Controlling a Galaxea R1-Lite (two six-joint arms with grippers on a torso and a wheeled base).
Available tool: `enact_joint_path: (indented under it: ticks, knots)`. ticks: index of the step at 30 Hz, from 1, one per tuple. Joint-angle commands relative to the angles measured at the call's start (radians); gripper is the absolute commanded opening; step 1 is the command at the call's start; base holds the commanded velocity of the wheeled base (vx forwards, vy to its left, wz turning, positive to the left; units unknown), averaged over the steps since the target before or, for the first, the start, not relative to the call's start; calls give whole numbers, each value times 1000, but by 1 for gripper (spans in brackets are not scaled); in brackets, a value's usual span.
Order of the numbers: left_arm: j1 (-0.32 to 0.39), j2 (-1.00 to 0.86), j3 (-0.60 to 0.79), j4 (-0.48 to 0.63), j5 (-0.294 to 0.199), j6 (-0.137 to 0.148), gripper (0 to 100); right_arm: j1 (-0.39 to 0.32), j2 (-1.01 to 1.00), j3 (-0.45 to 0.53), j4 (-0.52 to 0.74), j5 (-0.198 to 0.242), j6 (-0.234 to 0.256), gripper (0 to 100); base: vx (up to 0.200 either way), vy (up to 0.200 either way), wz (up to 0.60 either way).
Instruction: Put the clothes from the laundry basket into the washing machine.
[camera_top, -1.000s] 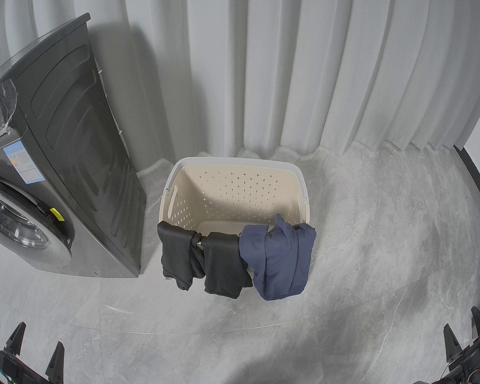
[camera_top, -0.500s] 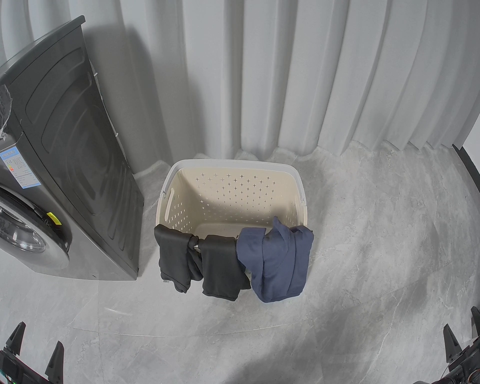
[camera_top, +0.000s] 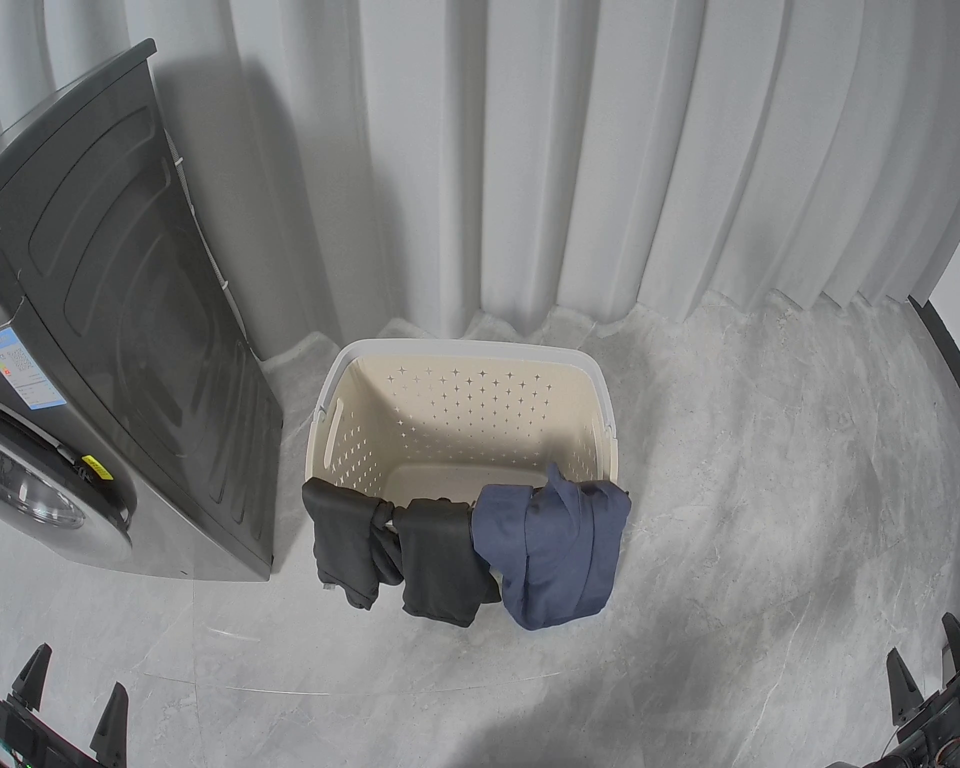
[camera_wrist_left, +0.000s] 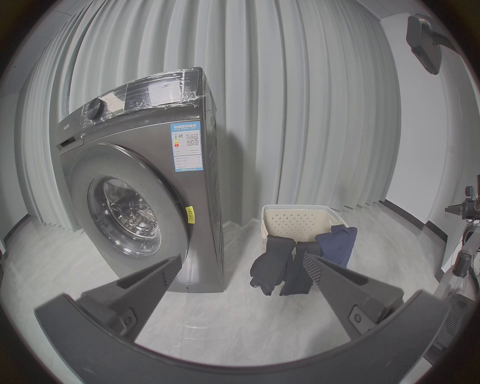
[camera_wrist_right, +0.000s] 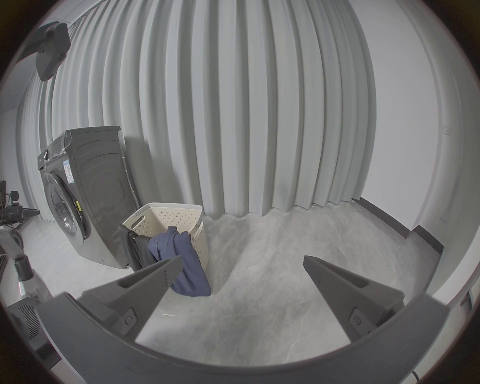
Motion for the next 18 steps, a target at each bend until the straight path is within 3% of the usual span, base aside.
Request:
enact_joint_path:
  ticks: [1,7,13,18]
  knots:
    - [1,-15,18,0,0,0,100,0,-16,18,0,0,0,100,200,0,0]
    - [1,-15,18,0,0,0,100,0,-16,18,0,0,0,100,0,0,0]
    - [1,-15,18,0,0,0,100,0,-16,18,0,0,0,100,0,-200,0]
    - [1,-15,18,0,0,0,100,0,-16,18,0,0,0,100,0,0,0]
